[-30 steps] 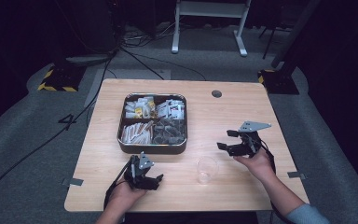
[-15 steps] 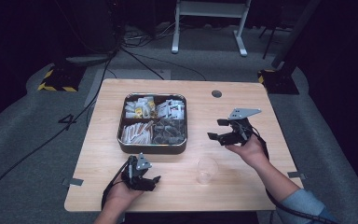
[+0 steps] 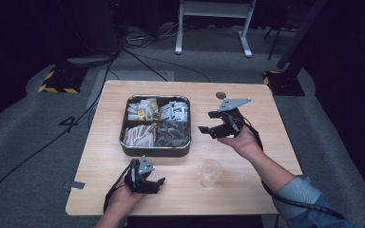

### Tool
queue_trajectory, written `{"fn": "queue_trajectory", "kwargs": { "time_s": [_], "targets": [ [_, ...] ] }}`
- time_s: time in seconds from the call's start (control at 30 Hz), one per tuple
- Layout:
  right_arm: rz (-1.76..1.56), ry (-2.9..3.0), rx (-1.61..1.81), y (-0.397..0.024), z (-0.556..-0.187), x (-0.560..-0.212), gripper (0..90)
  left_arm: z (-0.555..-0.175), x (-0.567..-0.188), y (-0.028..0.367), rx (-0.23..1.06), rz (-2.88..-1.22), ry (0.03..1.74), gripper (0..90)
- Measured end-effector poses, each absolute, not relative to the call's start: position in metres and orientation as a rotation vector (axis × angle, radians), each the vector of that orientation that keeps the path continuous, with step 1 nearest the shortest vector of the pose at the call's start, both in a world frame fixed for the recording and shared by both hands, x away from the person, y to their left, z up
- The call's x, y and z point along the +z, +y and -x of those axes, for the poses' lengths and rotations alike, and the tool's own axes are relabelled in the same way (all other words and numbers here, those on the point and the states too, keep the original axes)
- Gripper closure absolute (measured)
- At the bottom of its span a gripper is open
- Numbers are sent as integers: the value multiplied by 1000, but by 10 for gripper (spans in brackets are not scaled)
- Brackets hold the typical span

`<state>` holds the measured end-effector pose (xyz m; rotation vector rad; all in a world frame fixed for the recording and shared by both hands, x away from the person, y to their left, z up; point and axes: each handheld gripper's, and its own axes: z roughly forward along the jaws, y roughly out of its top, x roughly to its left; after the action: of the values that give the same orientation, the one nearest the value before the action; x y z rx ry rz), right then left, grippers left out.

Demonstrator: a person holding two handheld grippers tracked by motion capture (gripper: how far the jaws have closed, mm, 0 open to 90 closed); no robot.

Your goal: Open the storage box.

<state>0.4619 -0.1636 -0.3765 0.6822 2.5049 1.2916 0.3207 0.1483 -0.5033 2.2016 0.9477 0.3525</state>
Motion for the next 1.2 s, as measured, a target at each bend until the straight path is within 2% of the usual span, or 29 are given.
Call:
{"fn": "queue_trajectory", "kwargs": {
  "time_s": [0.53,1.2],
  "targets": [
    [-578,2577,1273,-107,-485,-377,262,-317,-503,151,355,-2200,956,214],
    [-581,2659,1231,-45,-516,-396,305,-320,-503,152,346,-2209,935,207]
  ]
}}
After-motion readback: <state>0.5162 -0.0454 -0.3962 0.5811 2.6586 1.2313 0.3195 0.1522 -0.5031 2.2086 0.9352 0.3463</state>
